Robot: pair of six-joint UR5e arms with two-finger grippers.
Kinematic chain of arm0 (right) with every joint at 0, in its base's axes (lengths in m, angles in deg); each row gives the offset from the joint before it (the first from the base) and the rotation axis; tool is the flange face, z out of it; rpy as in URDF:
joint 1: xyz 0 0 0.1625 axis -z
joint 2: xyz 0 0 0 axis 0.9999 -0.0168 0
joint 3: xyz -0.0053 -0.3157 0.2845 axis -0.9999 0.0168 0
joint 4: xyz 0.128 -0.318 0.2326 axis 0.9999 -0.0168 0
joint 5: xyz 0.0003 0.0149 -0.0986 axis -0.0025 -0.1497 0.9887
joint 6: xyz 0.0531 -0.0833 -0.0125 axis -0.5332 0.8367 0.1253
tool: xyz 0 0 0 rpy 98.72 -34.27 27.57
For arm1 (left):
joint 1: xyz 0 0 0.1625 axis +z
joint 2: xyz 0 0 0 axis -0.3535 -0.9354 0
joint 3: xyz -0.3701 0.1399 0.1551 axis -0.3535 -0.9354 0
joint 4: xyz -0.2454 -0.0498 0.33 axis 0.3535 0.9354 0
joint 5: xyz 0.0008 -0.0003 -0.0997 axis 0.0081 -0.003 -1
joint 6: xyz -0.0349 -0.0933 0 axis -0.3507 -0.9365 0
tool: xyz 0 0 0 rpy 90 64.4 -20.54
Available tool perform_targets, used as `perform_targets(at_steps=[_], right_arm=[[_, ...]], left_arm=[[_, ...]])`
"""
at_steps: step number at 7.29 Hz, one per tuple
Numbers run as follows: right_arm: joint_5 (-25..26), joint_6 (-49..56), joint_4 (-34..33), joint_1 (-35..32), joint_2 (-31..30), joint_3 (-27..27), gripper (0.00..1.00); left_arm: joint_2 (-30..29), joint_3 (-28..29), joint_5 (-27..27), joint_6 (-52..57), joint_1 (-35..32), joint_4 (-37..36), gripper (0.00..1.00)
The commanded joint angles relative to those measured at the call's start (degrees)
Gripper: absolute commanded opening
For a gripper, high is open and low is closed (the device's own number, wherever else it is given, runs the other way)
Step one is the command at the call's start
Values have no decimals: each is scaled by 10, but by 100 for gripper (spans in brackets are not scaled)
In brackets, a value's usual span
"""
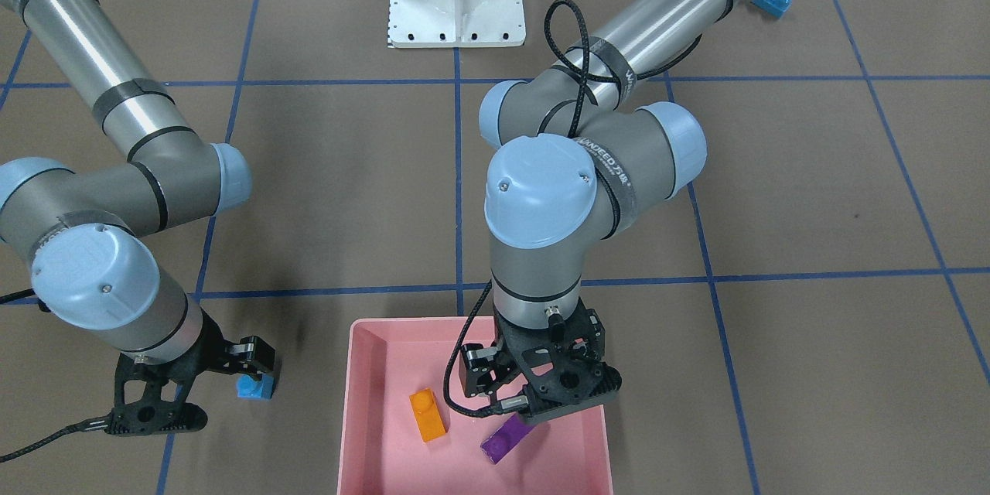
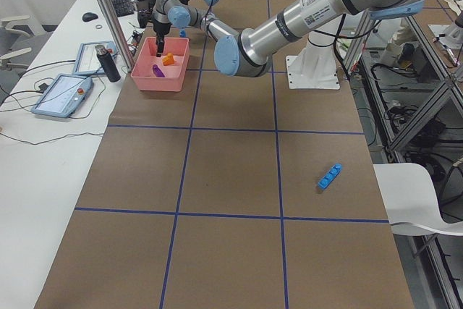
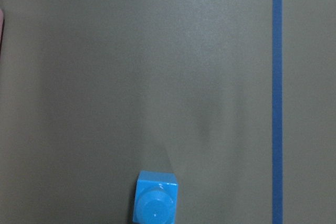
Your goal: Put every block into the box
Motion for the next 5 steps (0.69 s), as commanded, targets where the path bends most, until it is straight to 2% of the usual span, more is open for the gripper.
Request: perform_targets(at_steps=[1, 2, 3, 4, 5], right_arm=[[34, -51, 117, 27, 2, 69, 99], [44, -52, 124, 28, 3, 77, 91], [43, -56, 123, 28, 4, 76, 50], [43, -58, 123, 27, 6, 71, 3], [42, -64, 122, 27, 6, 60, 0]], left_arm=[[3, -12, -1, 1, 3, 0, 100], [3, -12, -1, 1, 4, 0, 100], [4, -13, -1, 0, 9, 0, 100], [4, -14, -1, 1, 10, 1, 100], [4, -14, -1, 1, 10, 1, 100]])
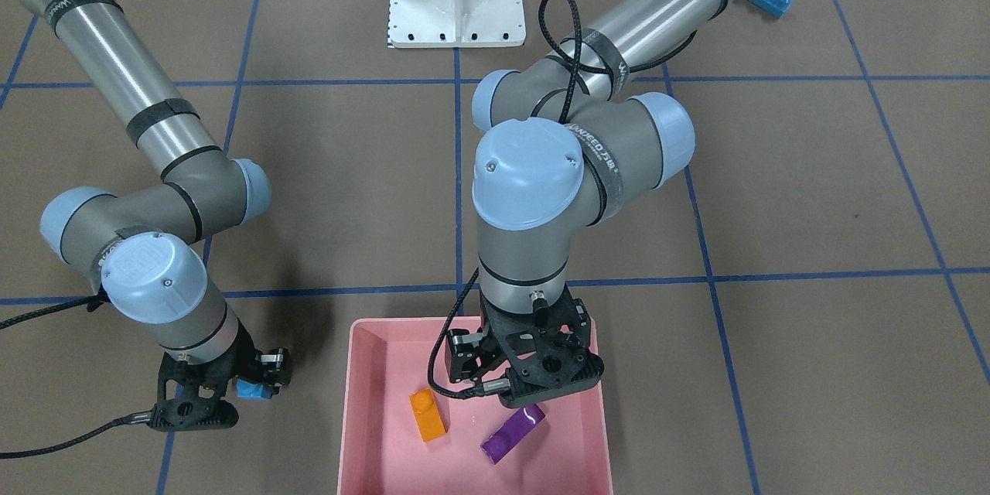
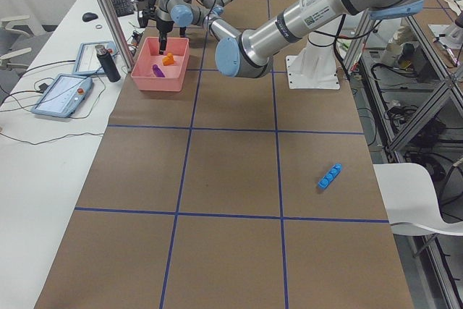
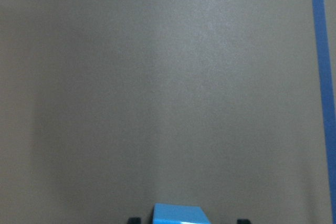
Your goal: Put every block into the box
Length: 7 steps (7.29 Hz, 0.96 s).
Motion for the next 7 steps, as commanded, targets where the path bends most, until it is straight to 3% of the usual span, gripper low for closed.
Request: perform_targets(at_steps=[1, 3, 4, 6, 7], right_arm=[[0, -8, -1, 0, 2, -13, 0], [-12, -42, -23, -23, 24, -38, 0], [-19, -76, -63, -41, 71, -39, 0], [-19, -173, -119, -42, 147, -29, 0], [-16, -202, -118, -33, 186, 5, 0]], left_arm=[[0, -1, 0, 1, 1, 0, 100], [1, -15, -8, 14, -5, -5, 100], [12, -38, -65, 71, -20, -25, 100], [108, -156, -144, 215, -73, -86, 100], [158, -187, -158, 276, -92, -87, 100]])
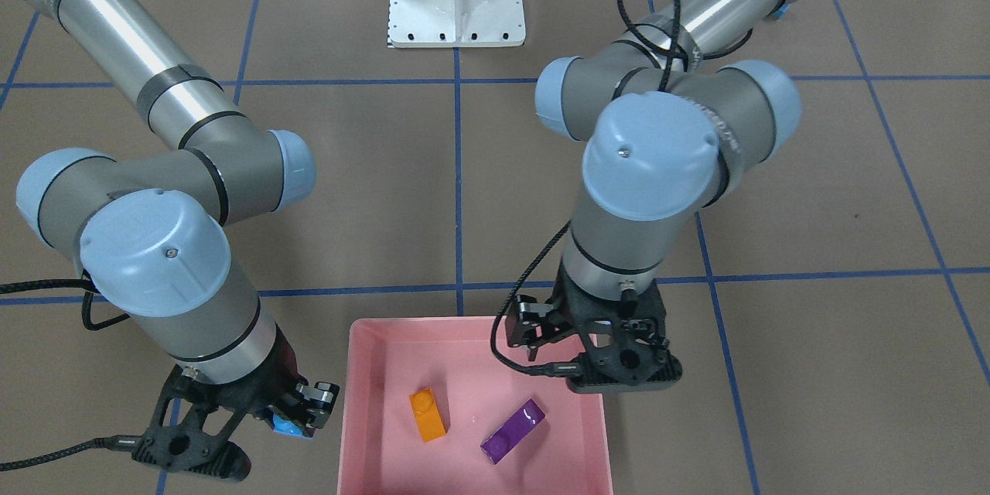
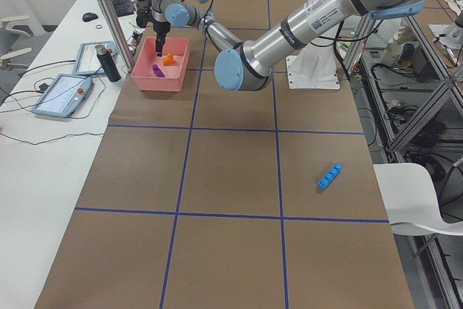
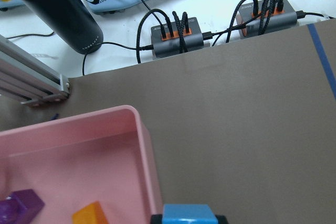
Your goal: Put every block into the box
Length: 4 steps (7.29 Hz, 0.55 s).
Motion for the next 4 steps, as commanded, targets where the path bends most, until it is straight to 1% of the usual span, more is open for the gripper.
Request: perform_targets(at_steps=[1, 2, 3, 4], right_arm=[[21, -84, -10, 28, 81, 61, 0], [31, -91, -10, 41, 80, 63, 79], [48, -98, -15, 50, 83, 65, 99], [45, -98, -24, 49, 89, 61, 99]], left_arm=[[96, -64, -54, 135, -42, -14, 100], [140, -86, -89, 160, -53, -12, 100], [227, -176, -86, 163, -48, -6, 100], [263, -233, -90, 163, -56, -12, 100]])
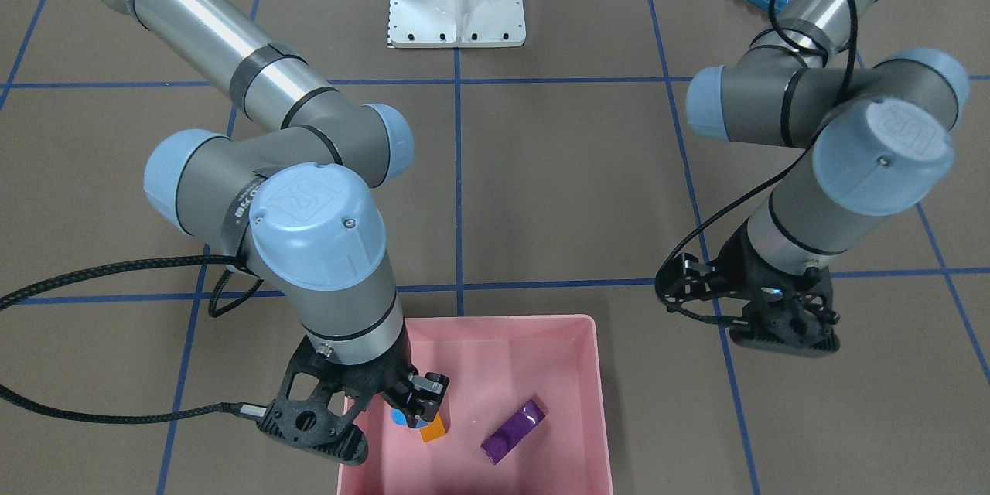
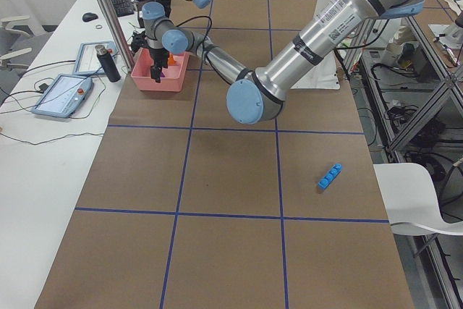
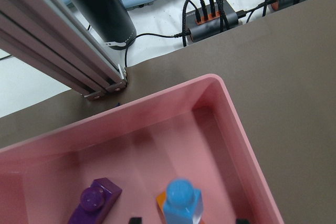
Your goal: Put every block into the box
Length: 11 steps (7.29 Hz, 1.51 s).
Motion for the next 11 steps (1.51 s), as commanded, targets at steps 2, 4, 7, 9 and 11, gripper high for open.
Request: perform_targets(at_steps=[2, 4, 7, 9, 11], right_arm=[[-20, 23, -51, -1, 1, -34, 99], [-33, 72, -136, -7, -11, -101, 99], [-43, 99, -137, -16, -58, -151, 99], [-43, 99, -138, -18, -69, -167, 99], [-43, 99, -138, -17, -91, -197, 99]], left_arm=[[203, -209, -12, 7, 1, -3, 100], [347, -296, -12, -4, 7, 3, 100], [575, -359, -11, -29, 43, 154, 100], [729, -358, -11, -96, 91, 328, 100], [798, -357, -12, -222, 184, 412, 100]])
